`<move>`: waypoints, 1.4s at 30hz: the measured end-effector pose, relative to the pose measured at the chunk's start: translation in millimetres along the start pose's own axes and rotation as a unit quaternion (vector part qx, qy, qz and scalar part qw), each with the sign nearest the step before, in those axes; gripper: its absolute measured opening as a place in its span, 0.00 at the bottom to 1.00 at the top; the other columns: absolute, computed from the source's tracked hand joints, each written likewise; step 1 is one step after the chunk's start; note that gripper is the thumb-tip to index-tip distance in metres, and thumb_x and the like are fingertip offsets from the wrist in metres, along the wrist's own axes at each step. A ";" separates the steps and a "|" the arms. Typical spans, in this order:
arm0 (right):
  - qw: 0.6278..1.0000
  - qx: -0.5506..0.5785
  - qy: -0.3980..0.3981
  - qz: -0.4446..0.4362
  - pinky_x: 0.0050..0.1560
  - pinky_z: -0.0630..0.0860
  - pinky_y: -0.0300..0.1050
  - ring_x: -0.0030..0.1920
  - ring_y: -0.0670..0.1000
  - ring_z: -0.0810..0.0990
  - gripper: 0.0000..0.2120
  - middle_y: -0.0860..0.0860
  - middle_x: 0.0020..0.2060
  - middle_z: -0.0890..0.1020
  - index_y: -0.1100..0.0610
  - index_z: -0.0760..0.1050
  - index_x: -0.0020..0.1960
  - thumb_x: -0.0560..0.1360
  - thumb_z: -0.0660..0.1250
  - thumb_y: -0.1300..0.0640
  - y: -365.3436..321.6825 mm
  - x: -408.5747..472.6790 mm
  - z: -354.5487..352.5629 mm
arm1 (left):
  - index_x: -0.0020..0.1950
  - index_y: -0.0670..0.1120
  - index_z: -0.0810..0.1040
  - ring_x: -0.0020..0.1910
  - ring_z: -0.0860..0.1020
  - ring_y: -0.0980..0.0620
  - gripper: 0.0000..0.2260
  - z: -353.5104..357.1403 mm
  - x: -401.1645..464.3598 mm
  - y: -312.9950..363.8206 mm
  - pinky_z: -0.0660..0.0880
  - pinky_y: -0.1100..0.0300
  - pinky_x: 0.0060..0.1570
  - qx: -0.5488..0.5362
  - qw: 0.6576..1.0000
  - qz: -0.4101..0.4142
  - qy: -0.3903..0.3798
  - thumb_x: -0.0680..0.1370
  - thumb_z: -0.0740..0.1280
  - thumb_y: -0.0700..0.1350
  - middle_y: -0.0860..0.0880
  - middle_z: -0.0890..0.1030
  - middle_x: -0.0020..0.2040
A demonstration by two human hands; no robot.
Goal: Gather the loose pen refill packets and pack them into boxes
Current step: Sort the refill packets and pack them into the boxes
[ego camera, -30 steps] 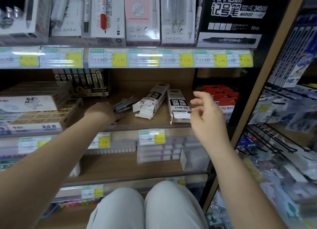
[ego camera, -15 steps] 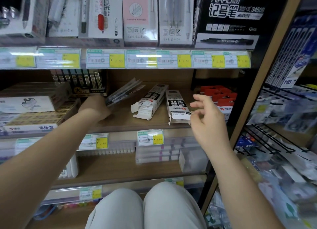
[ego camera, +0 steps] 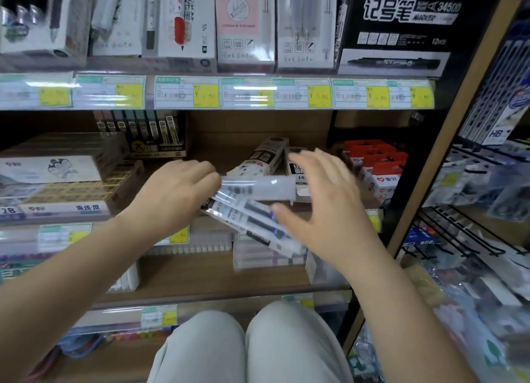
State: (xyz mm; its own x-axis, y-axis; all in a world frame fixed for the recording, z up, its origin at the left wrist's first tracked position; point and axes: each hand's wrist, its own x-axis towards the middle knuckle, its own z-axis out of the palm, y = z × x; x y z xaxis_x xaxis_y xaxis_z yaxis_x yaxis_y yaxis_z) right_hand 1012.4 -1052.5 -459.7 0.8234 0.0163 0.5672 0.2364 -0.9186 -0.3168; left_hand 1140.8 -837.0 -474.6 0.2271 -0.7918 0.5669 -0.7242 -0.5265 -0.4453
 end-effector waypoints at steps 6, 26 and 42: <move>0.977 -0.107 -0.179 -0.041 0.74 0.52 0.55 0.73 0.50 0.55 0.54 0.47 0.74 0.57 0.49 0.43 0.75 0.62 0.66 0.27 -22.3 1.5 3.5 | 0.41 0.39 0.76 0.32 0.74 0.43 0.05 -17.0 11.1 26.7 0.71 0.50 0.31 -0.019 0.998 0.064 0.002 0.72 0.60 0.36 0.42 0.78 0.38; 0.941 0.221 -0.154 0.203 0.45 0.77 0.50 0.44 0.51 0.78 0.13 0.48 0.42 0.78 0.52 0.71 0.51 0.69 0.71 0.55 12.4 -19.7 62.7 | 0.59 0.39 0.72 0.62 0.70 0.47 0.16 2.9 -2.3 70.4 0.65 0.59 0.61 -0.161 0.932 -0.285 0.154 0.72 0.65 0.35 0.41 0.74 0.62; 0.738 0.632 -0.048 0.230 0.48 0.77 0.46 0.46 0.49 0.79 0.09 0.50 0.41 0.80 0.49 0.79 0.47 0.72 0.62 0.58 13.7 -23.0 76.9 | 0.55 0.54 0.75 0.43 0.82 0.50 0.18 37.3 -17.2 155.2 0.77 0.48 0.47 -0.604 0.684 -0.409 -0.019 0.70 0.62 0.60 0.48 0.84 0.44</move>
State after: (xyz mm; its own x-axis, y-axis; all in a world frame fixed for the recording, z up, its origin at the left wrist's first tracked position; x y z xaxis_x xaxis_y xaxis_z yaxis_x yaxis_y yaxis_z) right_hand 1036.4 -1035.1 -535.5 0.9850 -0.0993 0.1411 0.1630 0.2670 -0.9498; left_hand 1048.7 -916.6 -579.3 0.8777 -0.4048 0.2564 -0.3503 -0.1769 0.9198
